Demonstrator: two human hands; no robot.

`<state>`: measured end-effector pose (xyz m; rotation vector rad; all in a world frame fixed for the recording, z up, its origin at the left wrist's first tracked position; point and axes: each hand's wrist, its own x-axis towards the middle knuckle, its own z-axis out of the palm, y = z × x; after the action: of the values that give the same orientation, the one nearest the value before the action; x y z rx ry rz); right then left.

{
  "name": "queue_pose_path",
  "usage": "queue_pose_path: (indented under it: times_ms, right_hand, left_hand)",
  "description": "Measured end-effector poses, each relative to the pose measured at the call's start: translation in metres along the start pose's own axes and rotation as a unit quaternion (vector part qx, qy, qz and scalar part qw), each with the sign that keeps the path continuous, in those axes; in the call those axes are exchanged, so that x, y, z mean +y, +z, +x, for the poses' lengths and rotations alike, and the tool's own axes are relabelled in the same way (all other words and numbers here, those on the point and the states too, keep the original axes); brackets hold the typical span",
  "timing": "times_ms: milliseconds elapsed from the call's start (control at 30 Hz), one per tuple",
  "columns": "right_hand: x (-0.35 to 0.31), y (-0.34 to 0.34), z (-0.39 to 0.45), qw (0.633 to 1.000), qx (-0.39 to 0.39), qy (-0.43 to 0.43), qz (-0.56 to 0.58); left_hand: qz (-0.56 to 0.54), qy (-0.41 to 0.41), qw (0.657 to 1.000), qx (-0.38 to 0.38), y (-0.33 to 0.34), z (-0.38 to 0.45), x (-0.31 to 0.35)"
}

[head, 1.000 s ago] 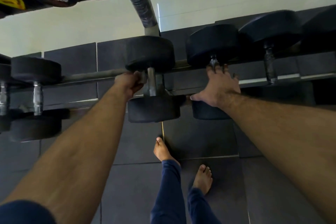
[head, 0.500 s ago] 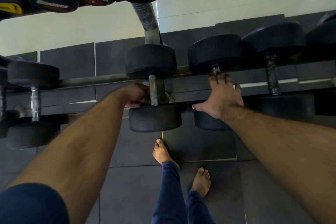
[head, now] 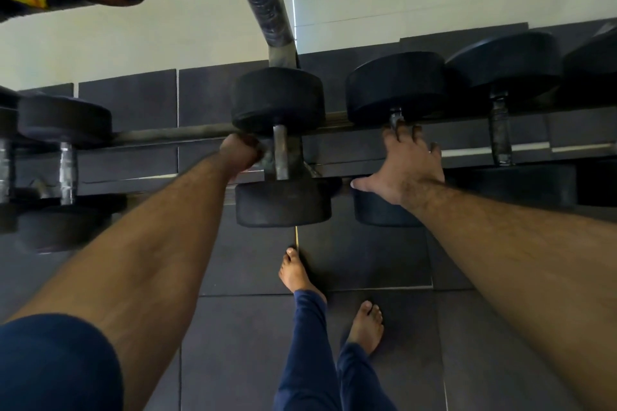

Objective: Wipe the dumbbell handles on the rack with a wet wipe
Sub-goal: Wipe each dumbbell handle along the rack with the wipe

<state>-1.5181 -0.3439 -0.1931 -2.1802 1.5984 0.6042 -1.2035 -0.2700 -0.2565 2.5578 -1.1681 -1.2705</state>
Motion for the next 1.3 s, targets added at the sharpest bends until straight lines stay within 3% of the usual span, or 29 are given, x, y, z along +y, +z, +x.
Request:
queue_pose_path:
  times_ms: [67,133,200,267,400,567,700,833,933,1100,1300]
  right_hand:
    - [0.001,0.000,-0.001,1.000,0.004,-0.001,0.008]
    - [0.003,-0.002,-0.003,1.000,0.000,-0.010,0.022]
    - [0.008,-0.004,-0.005,0.998,-0.017,-0.028,0.051]
    - [0.016,-0.006,-0.006,0.994,-0.035,-0.059,0.080]
    - [0.048,-0.021,-0.014,0.993,0.001,-0.099,0.065]
    - [0.115,-0.036,-0.013,0.997,0.026,-0.063,-0.024]
    - [0.166,-0.047,0.007,0.996,0.025,-0.068,-0.060]
    - [0.195,-0.052,0.036,0.995,-0.003,-0.063,-0.081]
    - [0.204,-0.050,0.052,0.995,-0.030,-0.054,-0.080]
    - [0.202,-0.027,0.062,0.994,-0.085,-0.068,-0.034]
    - [0.209,-0.026,0.057,0.997,0.026,-0.066,0.032]
  left_hand:
    - [-0.016,0.017,0.999,-0.048,0.002,-0.010,0.005]
    - [0.100,0.014,0.992,-0.070,-0.004,-0.021,0.008]
    - [0.205,0.012,0.979,0.006,-0.015,-0.034,0.014]
    - [0.218,0.048,0.970,0.092,-0.024,-0.053,0.025]
    - [0.031,0.096,0.978,0.182,-0.014,-0.088,0.063]
    - [-0.172,0.121,0.974,0.089,0.026,-0.102,0.127]
    - [-0.258,0.134,0.952,0.096,0.053,-0.112,0.180]
    - [-0.186,0.145,0.960,0.155,0.071,-0.094,0.219]
    - [-0.134,0.143,0.969,0.152,0.081,-0.078,0.240]
    - [-0.097,0.151,0.964,0.194,0.097,-0.064,0.241]
    - [-0.021,0.174,0.961,0.215,0.122,-0.077,0.242]
